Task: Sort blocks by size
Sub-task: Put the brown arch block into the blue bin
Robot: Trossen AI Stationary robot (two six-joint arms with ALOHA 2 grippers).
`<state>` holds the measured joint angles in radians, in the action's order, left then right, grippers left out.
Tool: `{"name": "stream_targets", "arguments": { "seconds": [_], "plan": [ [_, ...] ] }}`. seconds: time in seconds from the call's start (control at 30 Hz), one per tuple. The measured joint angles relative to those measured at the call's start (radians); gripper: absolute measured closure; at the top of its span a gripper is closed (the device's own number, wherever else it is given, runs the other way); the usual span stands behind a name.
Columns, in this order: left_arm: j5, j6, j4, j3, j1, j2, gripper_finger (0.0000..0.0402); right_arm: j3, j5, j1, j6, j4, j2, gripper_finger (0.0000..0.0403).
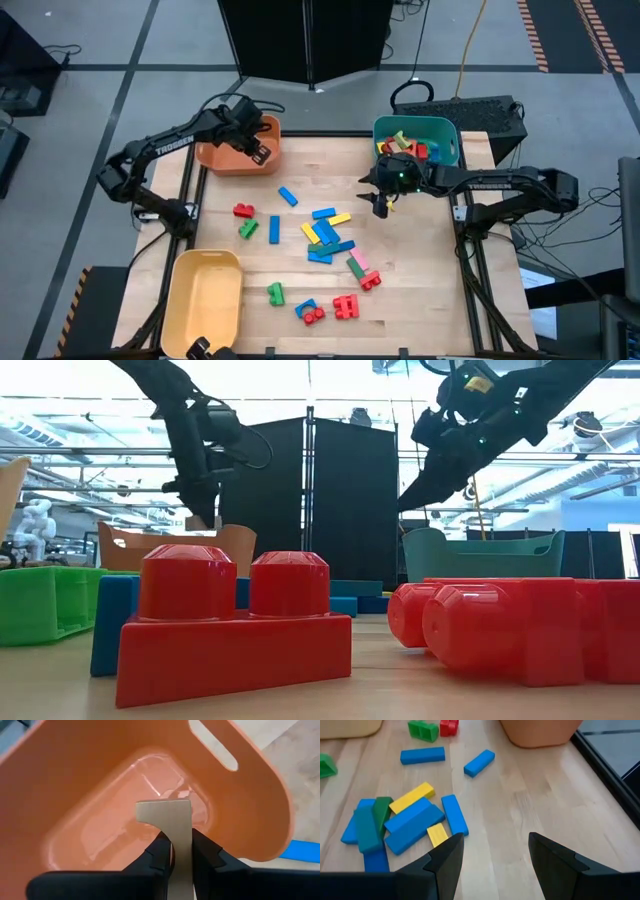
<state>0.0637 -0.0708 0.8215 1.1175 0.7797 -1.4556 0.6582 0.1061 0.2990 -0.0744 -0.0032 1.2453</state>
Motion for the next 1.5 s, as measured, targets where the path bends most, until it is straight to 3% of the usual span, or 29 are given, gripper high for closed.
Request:
{"name": "stream_targets", "arguments": {
  "seconds": [0.13,0.43,0.77,1.5],
  "plan": [
    [-0.009,0.007,0.0,0.0,0.014,-0.01,0.0345,0.0,0.001,0.0,0.001,0.015,0.0,0.0193],
    [-0.06,0.052,0.008,-0.034,0.056,-0.01,0.0264,0.0,0.003,0.0,0.01,0.022,0.0,0.0193],
    [-0.06,0.052,0.001,-0.039,0.049,0.007,0.0261,0.0,0.005,-0.04,0.01,0.017,0.0,0.0193],
    [-0.06,-0.02,-0.022,-0.039,-0.322,0.108,0.0261,0.0,0.001,-0.044,0.005,0.03,0.001,0.0193]
  ]
}}
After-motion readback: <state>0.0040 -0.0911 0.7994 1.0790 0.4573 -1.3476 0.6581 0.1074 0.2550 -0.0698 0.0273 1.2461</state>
